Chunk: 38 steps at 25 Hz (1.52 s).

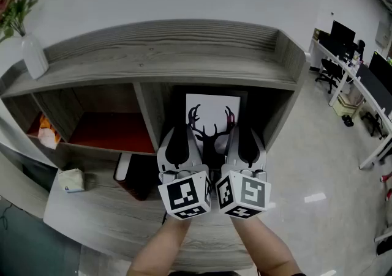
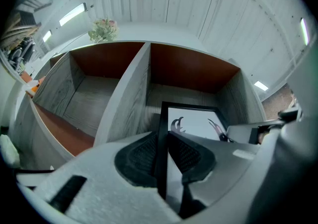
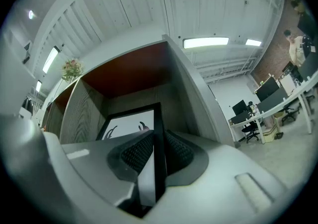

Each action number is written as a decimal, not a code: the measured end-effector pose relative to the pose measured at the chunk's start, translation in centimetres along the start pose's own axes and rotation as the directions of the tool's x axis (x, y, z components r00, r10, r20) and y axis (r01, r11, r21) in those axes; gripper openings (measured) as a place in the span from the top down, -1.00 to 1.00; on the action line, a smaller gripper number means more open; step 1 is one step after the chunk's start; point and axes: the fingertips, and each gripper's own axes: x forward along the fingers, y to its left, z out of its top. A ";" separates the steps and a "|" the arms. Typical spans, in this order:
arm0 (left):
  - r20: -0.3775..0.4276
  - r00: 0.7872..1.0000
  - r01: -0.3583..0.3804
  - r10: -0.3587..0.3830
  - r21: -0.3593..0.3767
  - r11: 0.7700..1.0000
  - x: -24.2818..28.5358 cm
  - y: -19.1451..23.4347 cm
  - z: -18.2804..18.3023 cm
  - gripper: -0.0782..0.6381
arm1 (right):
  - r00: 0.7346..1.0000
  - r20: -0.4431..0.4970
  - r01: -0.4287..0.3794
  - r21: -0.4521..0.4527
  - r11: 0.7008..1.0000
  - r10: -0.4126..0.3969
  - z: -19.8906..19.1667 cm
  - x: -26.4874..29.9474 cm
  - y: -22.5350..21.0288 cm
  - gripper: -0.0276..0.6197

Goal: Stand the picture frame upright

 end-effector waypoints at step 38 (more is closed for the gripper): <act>0.159 0.982 0.113 -0.106 -0.039 0.993 -2.7 -0.1 2.6 0.62 | 0.981 0.082 -0.174 -0.012 0.985 0.175 1.8 -2.2 1.3 0.74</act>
